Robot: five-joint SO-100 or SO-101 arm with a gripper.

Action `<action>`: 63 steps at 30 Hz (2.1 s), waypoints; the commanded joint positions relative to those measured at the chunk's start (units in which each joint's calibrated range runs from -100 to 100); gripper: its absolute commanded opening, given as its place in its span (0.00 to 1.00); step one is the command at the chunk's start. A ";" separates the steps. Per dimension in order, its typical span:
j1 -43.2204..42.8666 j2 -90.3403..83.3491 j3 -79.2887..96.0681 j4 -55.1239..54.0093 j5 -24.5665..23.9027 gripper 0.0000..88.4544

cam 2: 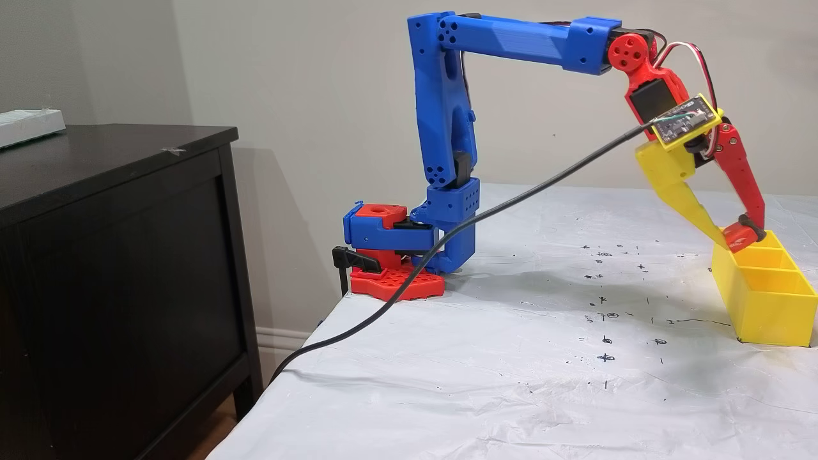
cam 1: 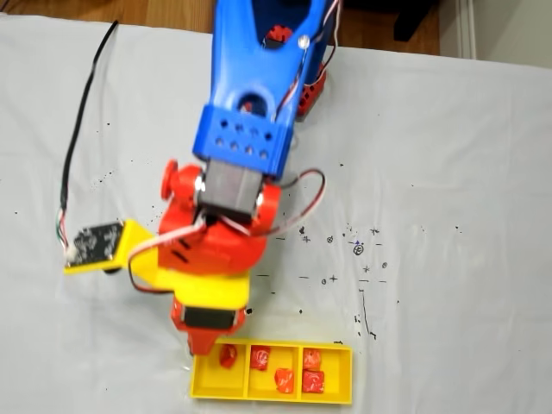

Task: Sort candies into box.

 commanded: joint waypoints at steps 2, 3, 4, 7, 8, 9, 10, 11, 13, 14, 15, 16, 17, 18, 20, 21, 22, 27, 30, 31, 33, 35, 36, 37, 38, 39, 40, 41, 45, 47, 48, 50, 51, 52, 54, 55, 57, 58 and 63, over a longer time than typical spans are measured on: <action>-1.98 4.98 -11.75 -0.50 -1.76 0.00; -2.25 6.00 -12.57 -0.50 -2.05 0.00; -2.61 6.85 -13.38 -0.58 -2.30 0.00; -2.97 8.46 -15.48 -0.17 -2.64 0.00; -3.42 8.97 -16.02 0.48 -2.59 0.00; -3.61 9.14 -16.02 0.56 -2.54 0.00; -3.79 9.31 -15.84 0.56 -2.49 0.00; -3.88 9.39 -15.66 0.56 -2.54 0.00; -4.06 9.65 -15.30 0.23 -2.54 0.00; -4.06 9.90 -15.39 0.23 -2.54 0.00; -4.06 10.24 -15.75 0.56 -2.49 0.00; -3.97 10.58 -16.12 0.89 -2.39 0.00; -3.88 11.09 -16.48 1.22 -2.34 0.00; -3.79 11.51 -16.84 1.54 -2.20 0.00; -3.79 12.11 -17.12 1.71 -2.00 0.00; -3.79 12.19 -17.03 1.38 -1.90 0.00; -3.70 12.28 -17.03 1.22 -1.90 0.00; -3.52 12.53 -18.03 1.79 -1.90 0.00; -3.52 12.19 -18.03 2.36 -1.76 0.01; -3.52 12.19 -18.03 2.61 -1.71 0.02; -3.52 12.19 -18.03 2.94 -1.66 0.04; -3.52 12.28 -18.21 3.35 -1.66 0.14; -3.42 12.28 -18.30 3.59 -1.66 0.17; -3.42 12.36 -18.39 3.84 -1.66 0.22; -3.33 12.36 -18.48 4.08 -1.61 0.28; -3.24 12.36 -18.57 4.33 -1.56 0.31; -3.15 12.36 -18.57 4.57 -1.47 0.32; -3.15 12.36 -18.57 4.57 -1.42 0.33; -2.97 11.85 -18.57 4.98 -1.12 0.35; -2.88 11.43 -18.57 5.23 -0.88 0.36; -2.88 11.26 -18.57 5.23 -0.83 0.36; -2.70 11.01 -18.94 5.64 -0.63 0.35; -2.61 10.67 -19.03 5.88 -0.49 0.32; -2.52 10.33 -18.94 5.88 -0.44 0.29; -2.34 9.65 -18.48 5.88 -0.39 0.17; -2.25 9.14 -18.12 5.88 -0.39 0.15; -2.16 7.70 -16.84 5.72 -0.39 0.07; -2.16 6.68 -15.84 5.47 -0.39 0.05; -2.97 -1.80 -7.10 2.94 -0.39 0.02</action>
